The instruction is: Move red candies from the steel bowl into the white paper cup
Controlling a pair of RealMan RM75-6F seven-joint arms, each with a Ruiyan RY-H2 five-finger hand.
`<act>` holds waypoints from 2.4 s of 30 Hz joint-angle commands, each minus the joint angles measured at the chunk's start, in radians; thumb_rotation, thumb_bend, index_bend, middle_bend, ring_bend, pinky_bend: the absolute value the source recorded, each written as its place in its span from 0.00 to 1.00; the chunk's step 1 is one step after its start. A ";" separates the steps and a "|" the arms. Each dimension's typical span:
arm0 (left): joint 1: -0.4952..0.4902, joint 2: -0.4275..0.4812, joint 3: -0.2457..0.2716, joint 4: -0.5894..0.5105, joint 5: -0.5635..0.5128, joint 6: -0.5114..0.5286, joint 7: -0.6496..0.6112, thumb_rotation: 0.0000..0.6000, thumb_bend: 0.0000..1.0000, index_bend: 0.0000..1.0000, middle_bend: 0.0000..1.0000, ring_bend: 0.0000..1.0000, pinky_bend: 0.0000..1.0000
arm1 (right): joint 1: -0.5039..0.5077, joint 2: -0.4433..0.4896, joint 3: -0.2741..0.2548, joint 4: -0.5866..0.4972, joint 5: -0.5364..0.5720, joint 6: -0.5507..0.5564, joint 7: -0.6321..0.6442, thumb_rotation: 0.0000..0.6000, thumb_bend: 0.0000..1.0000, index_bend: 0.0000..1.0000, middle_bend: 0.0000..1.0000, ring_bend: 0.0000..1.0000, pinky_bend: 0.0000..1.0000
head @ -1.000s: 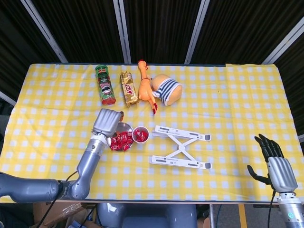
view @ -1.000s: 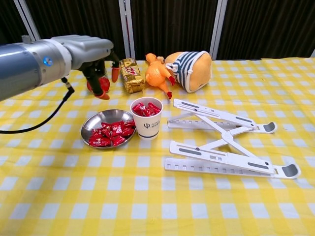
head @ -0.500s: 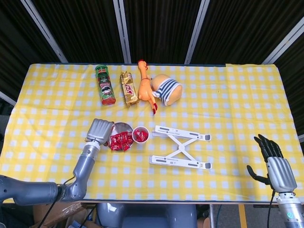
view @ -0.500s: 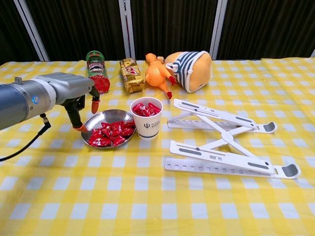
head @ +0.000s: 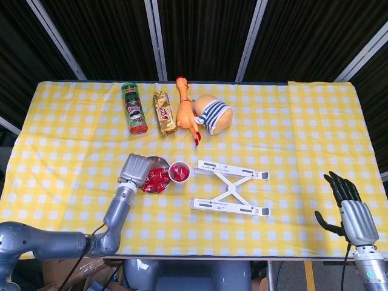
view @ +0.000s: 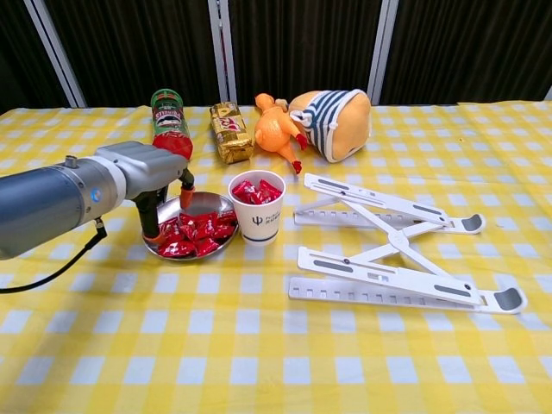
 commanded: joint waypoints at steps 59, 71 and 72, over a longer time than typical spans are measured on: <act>-0.029 -0.062 -0.024 0.090 -0.019 -0.064 0.012 1.00 0.40 0.53 0.93 0.96 0.99 | 0.001 0.000 0.000 -0.001 0.004 -0.004 -0.001 1.00 0.41 0.00 0.00 0.00 0.00; -0.006 0.010 -0.040 0.003 0.006 -0.022 -0.012 1.00 0.40 0.54 0.93 0.96 0.99 | -0.002 0.001 0.000 -0.002 0.002 0.000 -0.002 1.00 0.41 0.00 0.00 0.00 0.00; -0.004 0.023 -0.043 -0.012 0.009 -0.016 -0.013 1.00 0.40 0.54 0.93 0.96 0.99 | -0.001 0.000 0.000 -0.002 0.003 0.000 -0.003 1.00 0.41 0.00 0.00 0.00 0.00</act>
